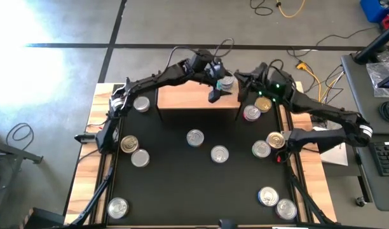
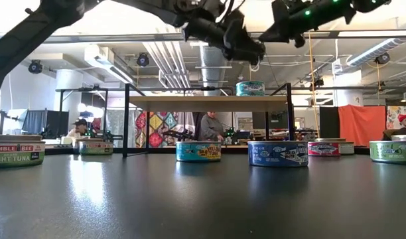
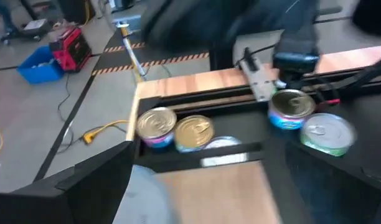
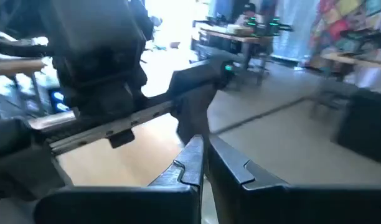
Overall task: Stack canned seafood by type on shelf
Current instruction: Put the bottom green tuna can on the shelf
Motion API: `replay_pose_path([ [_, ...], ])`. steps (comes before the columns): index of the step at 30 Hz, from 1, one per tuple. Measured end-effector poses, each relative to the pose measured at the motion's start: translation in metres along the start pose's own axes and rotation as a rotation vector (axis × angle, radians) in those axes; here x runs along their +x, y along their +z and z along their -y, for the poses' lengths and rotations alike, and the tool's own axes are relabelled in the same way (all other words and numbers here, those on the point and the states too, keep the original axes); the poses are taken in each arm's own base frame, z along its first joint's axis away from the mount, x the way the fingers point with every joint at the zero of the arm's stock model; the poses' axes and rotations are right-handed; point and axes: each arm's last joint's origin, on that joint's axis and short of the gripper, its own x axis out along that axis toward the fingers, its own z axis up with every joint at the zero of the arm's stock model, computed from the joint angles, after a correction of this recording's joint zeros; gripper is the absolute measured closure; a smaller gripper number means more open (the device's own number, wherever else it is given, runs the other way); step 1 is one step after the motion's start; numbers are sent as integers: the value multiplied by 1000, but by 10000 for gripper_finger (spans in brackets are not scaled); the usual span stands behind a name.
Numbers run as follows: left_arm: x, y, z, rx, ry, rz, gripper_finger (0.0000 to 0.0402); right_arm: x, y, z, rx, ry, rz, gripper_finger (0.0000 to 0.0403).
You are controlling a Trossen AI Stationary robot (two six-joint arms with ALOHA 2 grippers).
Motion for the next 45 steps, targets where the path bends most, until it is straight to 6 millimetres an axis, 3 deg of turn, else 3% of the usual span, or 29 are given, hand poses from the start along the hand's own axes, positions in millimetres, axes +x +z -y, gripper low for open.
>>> replay_pose_path([
  [4,0,19,32,48,-16,61,6,-5,-11,-13,46,170,60,390],
  [7,-3,23,52,70,-1,85,6,-6,-16,-23,48,228,33,390],
  [12,-26,23,79,43,6,228,6,-10,-19,-41,60,312,5,390],
  [16,-51,2,98,2,36,369,6,-22,-19,-64,25,313,23,390],
  [20,-75,-27,106,-32,159,356,6,-37,-25,-87,-44,243,18,390],
  [24,-95,-47,115,-36,173,323,6,-44,-30,-105,-77,277,10,390],
  [31,-133,-55,154,8,117,387,6,-47,-40,-149,-167,432,67,390],
  [36,-159,-65,180,4,71,410,6,-38,-41,-179,-191,465,81,390],
  [40,-186,-73,200,-19,44,442,6,-35,-58,-205,-220,468,-16,390],
  [45,-218,-89,229,-63,-75,493,6,-48,-82,-241,-217,425,-123,390],
])
